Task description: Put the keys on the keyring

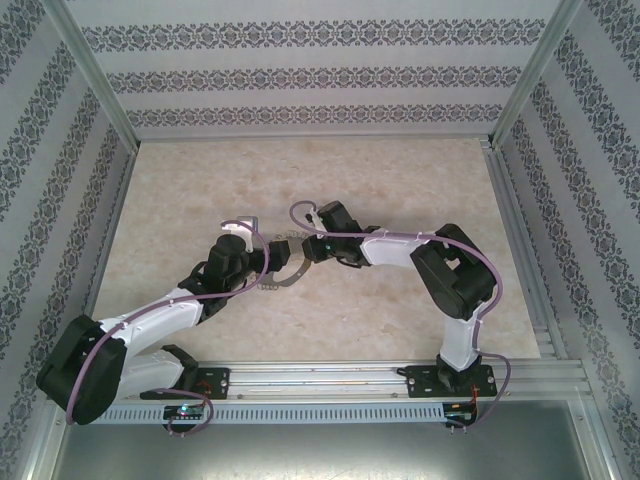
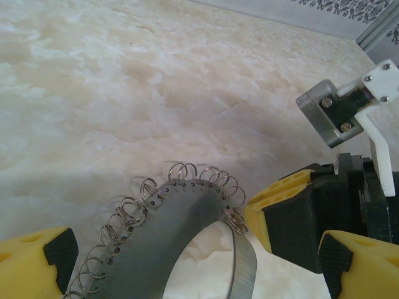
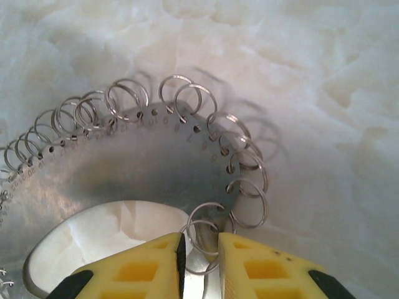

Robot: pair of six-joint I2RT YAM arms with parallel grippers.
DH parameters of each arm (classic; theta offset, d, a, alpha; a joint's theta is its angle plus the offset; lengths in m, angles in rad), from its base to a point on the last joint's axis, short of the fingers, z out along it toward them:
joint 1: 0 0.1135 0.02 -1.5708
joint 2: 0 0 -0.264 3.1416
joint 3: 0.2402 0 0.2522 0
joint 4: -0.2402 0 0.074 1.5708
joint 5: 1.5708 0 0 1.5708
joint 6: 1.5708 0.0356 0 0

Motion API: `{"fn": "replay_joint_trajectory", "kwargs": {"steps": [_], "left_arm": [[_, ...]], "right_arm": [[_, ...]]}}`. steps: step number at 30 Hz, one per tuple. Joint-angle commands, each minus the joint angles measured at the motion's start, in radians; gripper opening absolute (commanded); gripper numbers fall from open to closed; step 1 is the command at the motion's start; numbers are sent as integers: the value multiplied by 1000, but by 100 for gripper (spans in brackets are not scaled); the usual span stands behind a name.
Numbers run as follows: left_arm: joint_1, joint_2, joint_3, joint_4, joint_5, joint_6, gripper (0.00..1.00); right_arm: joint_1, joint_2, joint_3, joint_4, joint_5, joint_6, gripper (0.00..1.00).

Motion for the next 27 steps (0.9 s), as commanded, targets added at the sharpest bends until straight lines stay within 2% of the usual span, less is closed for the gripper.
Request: {"fn": "replay_joint_trajectory", "kwargs": {"steps": [1,8,23,27], "left_arm": [[-9,-17,12,-10,3,-17,100],[-10,-23,7,-9,-2,-15,100],[-9,-40,18,-26,-7,-15,100],[-10,-39,18,-26,-4,-15,100]], "right_arm": [[-5,17,19,-20,1,-27,26],[12,-7,-15,-23,24,-68,35],[50,53,43,-71,81,-129,37],[49,63,61,-76,111,-125,34]]}}
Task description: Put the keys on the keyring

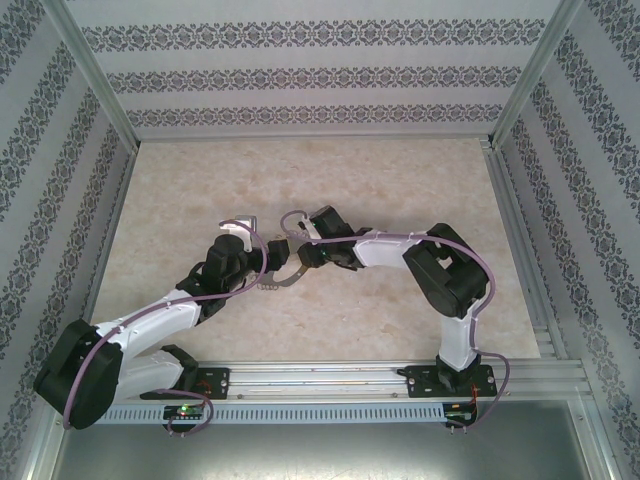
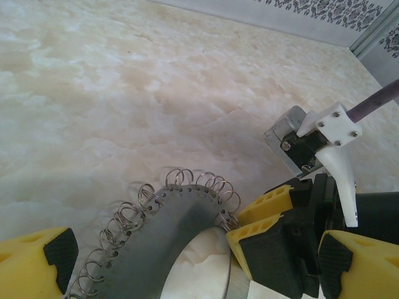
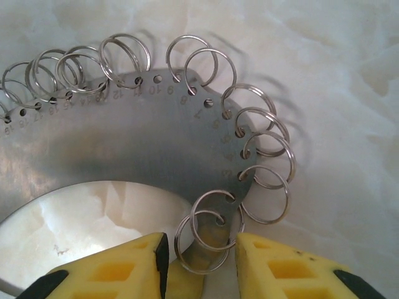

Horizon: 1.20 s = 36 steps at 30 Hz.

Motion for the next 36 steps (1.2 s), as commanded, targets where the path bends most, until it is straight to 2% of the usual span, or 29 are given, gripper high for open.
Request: {"fn": "replay_joint_trajectory", "kwargs": {"steps": [1,6,15,23,36], "left_arm": [[-10,-14,19,-21,-3,-16,100],[-9,-21,14,-22,-5,-18,100],[-9,-32,6,-18,0,-21,100],[-9,-52,-1,-22,18,-15,100],[-9,-46,15,-37,27,-7,100]], "right_arm": [[8,26,38,-26,49,-21,33],[3,37,68,-54,49,-32,16],[1,-32,32,-83,22,-40,0],[8,-103,-45,-77,-31,27,0],[75,-177,-227,47,-100,235,0]]}}
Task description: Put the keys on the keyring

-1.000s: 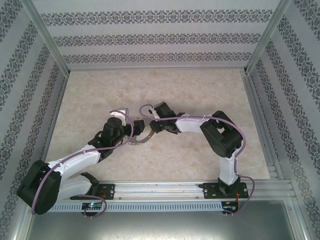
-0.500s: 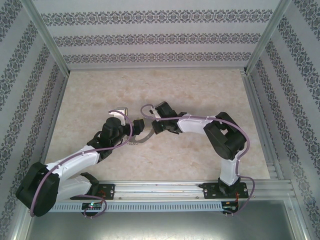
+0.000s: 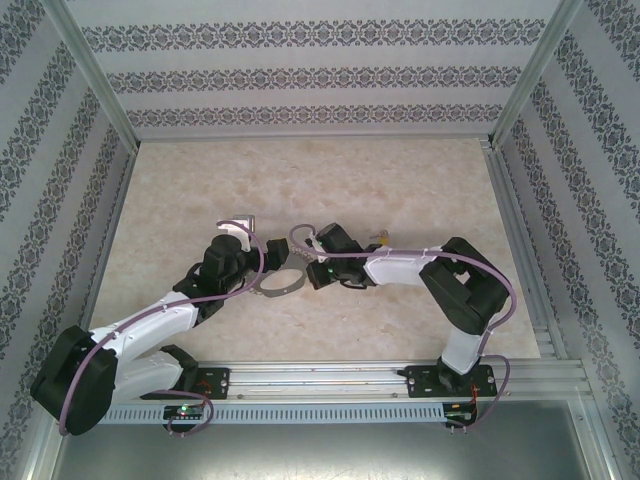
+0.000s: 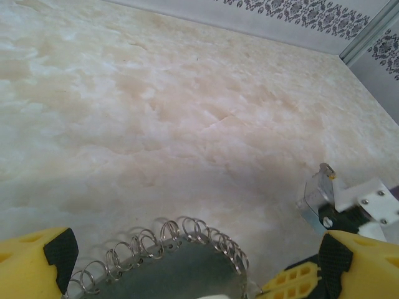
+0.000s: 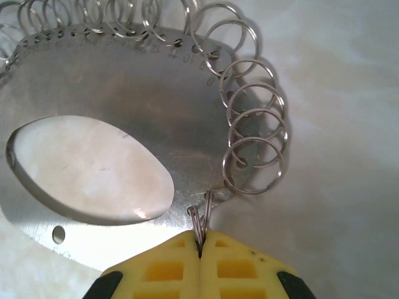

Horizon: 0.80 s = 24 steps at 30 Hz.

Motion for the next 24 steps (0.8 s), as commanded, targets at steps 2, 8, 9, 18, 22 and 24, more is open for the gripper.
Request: {"fn": "replay_joint_trajectory", "kwargs": {"steps": [2,8,9,18,22,24], "left_arm": [[-10,-4,19,-25,20,-5,100],[-9,17,29,-28,27,-11,100],[-9,21,31,-34,26,-15,100],[-9,27,59,-90,49,-28,100],[-9,31,78,-104,86,-42,100],[-9,35,90,-110,98,-61,100]], "right_arm": [[9,-18,-24,29,-15,62,0],[-6,-8,14,9,5,43,8],[-15,-8,20,6,5,40,11],[-120,14,90,-14,-24,26,25],[-140,-18,76,-15,-27,33,28],[-143,-41,54,-5,-39,42,28]]}}
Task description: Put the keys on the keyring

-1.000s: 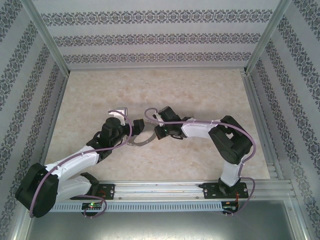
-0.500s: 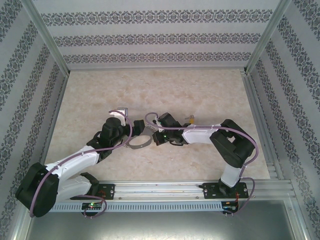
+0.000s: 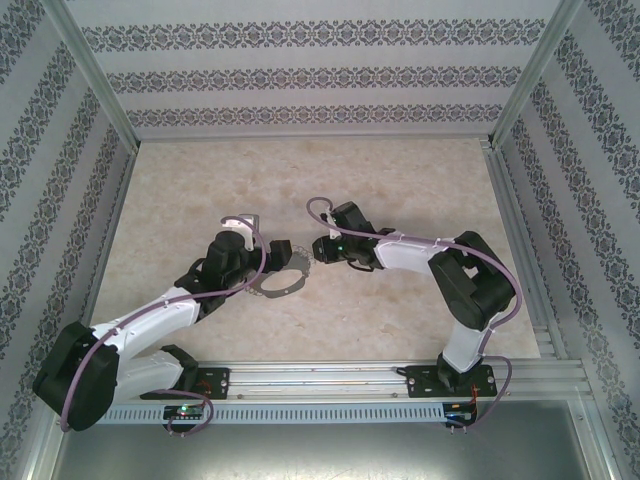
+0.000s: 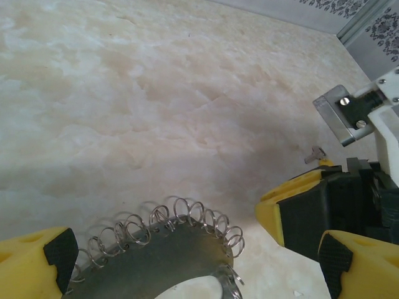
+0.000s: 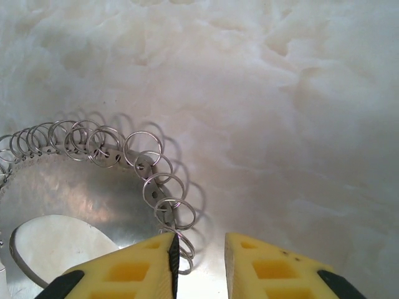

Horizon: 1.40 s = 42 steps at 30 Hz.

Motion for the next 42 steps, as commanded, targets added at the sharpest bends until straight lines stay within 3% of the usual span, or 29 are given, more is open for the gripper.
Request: {"fn": "replay_joint_trajectory", "kwargs": {"steps": [1,9,21,42], "left_arm": [[-9,9,52,-41,39,-50,100],[-9,6,157,-186,17,-236,100],[-9,-14,310,-436,-70,-547,100],[-11,-42,381,-500,-104,-682,100]], "right_arm": [[2,-54,-33,0,-35,11,28],[91,-151,-151,19,-42,55,34],[167,-95,-104,50,-41,115,36],[188,-14,-24,26,-50,115,36]]}}
